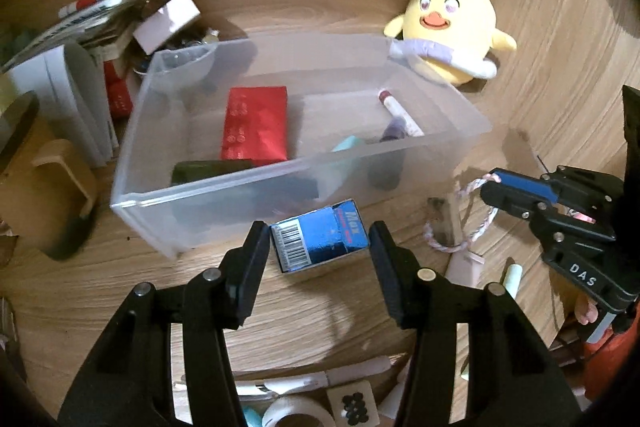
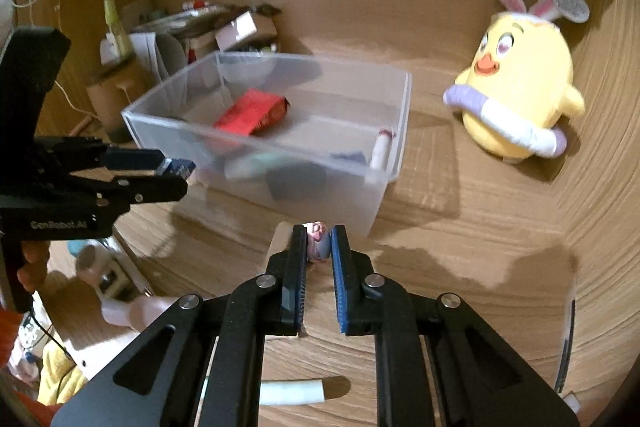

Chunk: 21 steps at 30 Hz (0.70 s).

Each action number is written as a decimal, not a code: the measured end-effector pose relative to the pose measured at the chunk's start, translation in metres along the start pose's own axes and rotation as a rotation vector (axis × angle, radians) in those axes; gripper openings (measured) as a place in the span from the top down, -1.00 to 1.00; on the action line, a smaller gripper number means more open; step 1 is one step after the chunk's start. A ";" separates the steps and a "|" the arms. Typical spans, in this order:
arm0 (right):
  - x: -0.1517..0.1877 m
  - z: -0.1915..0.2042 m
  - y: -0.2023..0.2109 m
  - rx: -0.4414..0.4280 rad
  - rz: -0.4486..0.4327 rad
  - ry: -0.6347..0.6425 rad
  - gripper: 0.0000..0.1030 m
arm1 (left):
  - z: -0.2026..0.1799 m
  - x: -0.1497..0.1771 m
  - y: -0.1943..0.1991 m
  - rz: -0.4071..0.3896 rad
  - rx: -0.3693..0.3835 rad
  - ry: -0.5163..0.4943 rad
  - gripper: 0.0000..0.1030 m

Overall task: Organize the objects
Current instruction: 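Grasp the blue Max card box with left tool while right tool grasps the pink braided cord, then carry the blue box and pink cord over the clear bin and open both tools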

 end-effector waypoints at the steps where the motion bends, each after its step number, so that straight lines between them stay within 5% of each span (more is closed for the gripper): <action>1: -0.003 0.001 0.003 -0.002 -0.010 -0.001 0.79 | 0.001 0.000 0.001 -0.003 -0.003 0.000 0.01; 21: -0.050 0.029 0.026 -0.054 -0.133 -0.018 0.79 | 0.020 -0.031 0.050 -0.135 -0.081 -0.009 0.01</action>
Point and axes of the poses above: each gripper's, at about its wrist camera, not at the fingertips, and y roughly against the way its jaws point, z to its left, x to its underside, the point moved 10 cm from there along -y, roughly the way its jaws point, and after that the axes turned 13 degrees about -y, right-handed, at the moved point
